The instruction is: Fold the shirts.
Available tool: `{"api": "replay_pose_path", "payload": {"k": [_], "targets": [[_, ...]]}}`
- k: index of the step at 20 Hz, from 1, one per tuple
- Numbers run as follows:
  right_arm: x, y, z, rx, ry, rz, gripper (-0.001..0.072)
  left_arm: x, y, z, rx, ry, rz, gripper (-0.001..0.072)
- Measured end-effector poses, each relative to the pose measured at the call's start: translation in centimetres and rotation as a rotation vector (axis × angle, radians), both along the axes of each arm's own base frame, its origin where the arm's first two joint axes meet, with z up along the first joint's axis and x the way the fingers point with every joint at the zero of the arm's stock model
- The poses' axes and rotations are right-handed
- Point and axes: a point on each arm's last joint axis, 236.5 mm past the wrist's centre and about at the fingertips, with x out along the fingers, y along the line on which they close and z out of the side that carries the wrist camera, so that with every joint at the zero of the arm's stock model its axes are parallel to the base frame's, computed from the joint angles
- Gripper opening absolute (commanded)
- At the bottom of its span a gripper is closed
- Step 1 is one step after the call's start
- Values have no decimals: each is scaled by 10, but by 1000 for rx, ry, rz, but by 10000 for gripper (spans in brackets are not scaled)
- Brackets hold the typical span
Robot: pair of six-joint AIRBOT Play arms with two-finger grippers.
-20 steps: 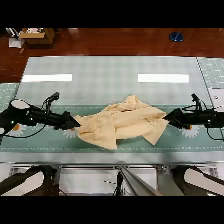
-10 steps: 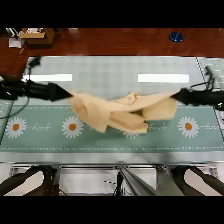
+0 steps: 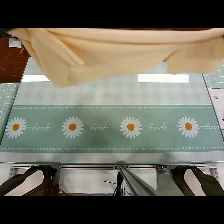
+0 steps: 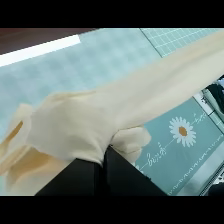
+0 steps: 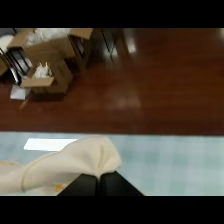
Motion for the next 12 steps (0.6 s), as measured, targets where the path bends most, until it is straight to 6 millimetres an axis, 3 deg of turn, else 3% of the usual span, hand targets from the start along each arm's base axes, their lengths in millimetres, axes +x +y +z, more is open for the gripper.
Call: {"api": "replay_pose_path", "payload": {"k": [5,7,9,10,12], "targets": [[-59,31,104,-46,-226,28,30,-68,-17,54,64,-140,-9,23],[-83,41,135,-61,-287,30,30,-97,-24,67,87,-193,-10,23],[-101,47,142,-94,-271,22,30,-118,-25,72,122,-222,20,22],[-107,47,137,-118,-232,15,30,-125,-20,68,156,-216,54,23],[-116,42,105,-173,-84,-3,30,-128,0,54,230,-179,154,22]]}}
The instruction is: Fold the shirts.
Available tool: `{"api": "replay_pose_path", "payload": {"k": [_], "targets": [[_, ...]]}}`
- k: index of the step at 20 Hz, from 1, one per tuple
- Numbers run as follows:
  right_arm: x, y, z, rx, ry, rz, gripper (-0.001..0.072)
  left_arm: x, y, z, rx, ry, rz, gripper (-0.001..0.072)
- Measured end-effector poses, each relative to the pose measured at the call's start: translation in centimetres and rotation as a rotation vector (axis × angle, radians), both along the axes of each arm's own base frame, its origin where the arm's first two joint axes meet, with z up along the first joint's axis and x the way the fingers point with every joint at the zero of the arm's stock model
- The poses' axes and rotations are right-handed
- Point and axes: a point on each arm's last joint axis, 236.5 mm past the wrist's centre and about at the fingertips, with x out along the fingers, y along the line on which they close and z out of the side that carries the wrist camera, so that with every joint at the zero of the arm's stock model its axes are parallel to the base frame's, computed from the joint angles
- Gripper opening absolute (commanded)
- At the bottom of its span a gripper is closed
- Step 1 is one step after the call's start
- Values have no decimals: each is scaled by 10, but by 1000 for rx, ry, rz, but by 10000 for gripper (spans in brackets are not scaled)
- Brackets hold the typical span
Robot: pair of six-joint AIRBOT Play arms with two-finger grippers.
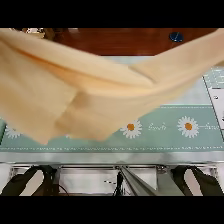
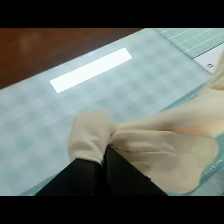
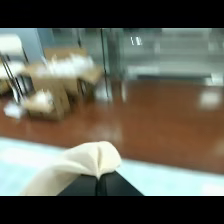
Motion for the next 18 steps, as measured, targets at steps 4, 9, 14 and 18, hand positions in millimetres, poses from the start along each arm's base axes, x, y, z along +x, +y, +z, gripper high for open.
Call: {"api": "replay_pose_path", "payload": {"k": [4,9,14,18], "targets": [[-7,-17,-82,-33,377,-23,29,30,46,-46,43,153,184,22],[18,-13,-188,-1,797,95,30,113,55,-136,-27,406,139,23],[92,4,-300,-61,1012,165,30,199,28,-243,-50,601,19,24],[159,11,-364,-44,1016,133,30,250,15,-322,-63,681,4,24]]}}
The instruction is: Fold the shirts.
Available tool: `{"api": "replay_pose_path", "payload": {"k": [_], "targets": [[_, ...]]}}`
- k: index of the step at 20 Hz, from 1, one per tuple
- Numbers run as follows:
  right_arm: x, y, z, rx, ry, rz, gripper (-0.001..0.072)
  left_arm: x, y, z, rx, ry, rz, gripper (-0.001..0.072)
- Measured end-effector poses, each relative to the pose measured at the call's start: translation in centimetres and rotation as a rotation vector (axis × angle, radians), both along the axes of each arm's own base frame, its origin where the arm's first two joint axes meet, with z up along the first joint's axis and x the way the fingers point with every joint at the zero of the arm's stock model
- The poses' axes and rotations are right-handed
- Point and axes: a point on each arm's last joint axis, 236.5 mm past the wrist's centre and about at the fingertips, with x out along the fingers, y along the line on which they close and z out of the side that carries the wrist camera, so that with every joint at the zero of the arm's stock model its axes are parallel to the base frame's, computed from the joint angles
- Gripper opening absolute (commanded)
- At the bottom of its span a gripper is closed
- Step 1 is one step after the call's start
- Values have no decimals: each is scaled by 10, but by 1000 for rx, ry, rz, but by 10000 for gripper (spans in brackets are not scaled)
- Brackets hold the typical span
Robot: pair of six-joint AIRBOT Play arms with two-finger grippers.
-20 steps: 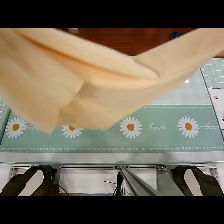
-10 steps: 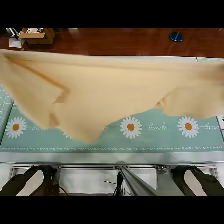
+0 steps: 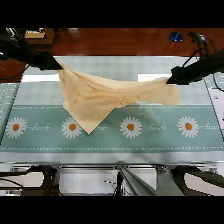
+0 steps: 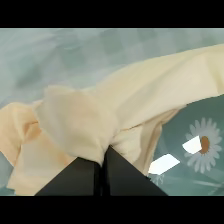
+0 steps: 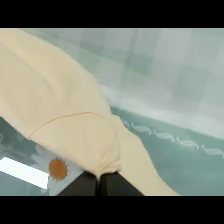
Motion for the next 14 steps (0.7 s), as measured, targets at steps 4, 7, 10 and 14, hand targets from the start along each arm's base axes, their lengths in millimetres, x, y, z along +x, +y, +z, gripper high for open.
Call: {"api": "replay_pose_path", "payload": {"k": [4,7,10,14], "targets": [[37,0,-44,-3,-3,-46,30,21,-3,-60,-14,96,32,472],[45,-1,-59,-6,3,-56,30,4,6,-84,-6,232,34,413],[43,-1,-65,-13,20,-40,31,-32,37,-87,57,390,72,377],[34,1,-69,-20,52,3,30,-83,63,-68,103,460,161,467]]}}
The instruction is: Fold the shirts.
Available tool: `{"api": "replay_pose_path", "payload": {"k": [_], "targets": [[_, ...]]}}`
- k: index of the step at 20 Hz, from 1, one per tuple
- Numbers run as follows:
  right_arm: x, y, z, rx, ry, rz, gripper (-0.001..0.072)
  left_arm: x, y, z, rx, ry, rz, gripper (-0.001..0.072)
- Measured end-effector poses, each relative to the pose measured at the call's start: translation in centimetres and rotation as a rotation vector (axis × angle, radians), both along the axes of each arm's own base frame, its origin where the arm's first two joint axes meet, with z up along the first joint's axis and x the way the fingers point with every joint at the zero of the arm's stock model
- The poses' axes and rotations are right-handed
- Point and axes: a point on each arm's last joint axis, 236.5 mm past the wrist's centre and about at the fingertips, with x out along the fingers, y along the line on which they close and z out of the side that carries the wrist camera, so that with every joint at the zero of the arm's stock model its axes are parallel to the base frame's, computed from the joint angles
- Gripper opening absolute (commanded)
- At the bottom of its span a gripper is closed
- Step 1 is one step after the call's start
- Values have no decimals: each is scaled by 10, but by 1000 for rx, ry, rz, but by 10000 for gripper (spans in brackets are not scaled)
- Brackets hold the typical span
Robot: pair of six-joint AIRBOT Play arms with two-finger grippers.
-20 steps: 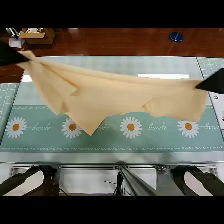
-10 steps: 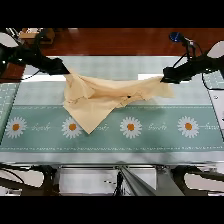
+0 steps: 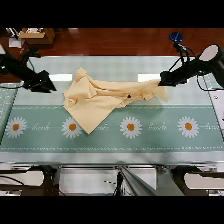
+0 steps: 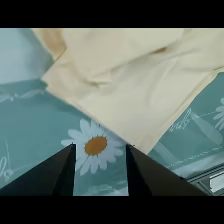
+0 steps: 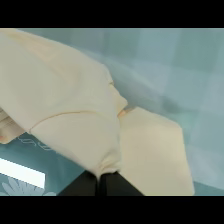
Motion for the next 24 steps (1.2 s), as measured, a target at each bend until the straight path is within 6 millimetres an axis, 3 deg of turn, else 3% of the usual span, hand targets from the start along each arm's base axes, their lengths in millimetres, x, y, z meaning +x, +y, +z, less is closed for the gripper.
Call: {"api": "replay_pose_path", "payload": {"k": [1,2,6,9,12,19,20,21,22,23,24], "targets": [[-2,0,-1,-2,7,12,31,-21,-1,-3,0,29,13,601],[-3,0,-1,-4,9,20,30,-41,-4,-9,-3,61,24,620],[-7,-1,-3,-15,17,42,31,-126,-43,-54,-109,203,84,619],[-8,-3,-4,-27,17,53,30,-157,-71,-88,-159,246,134,619],[-8,-5,-5,-36,16,60,31,-161,-96,-108,-189,234,166,606],[-9,-9,-6,-56,15,70,30,-135,-145,-134,-283,221,312,584],[-9,-9,-6,-57,15,72,31,-129,-151,-137,-296,222,343,447],[-9,-9,-6,-59,15,73,31,-129,-155,-142,-299,234,352,364],[-9,-9,-7,-61,16,73,31,-130,-158,-146,-298,246,356,331],[-10,-9,-7,-61,19,74,31,-130,-161,-148,-303,256,361,181],[-10,-10,-7,-61,21,75,31,-130,-161,-150,-300,261,361,84]]}}
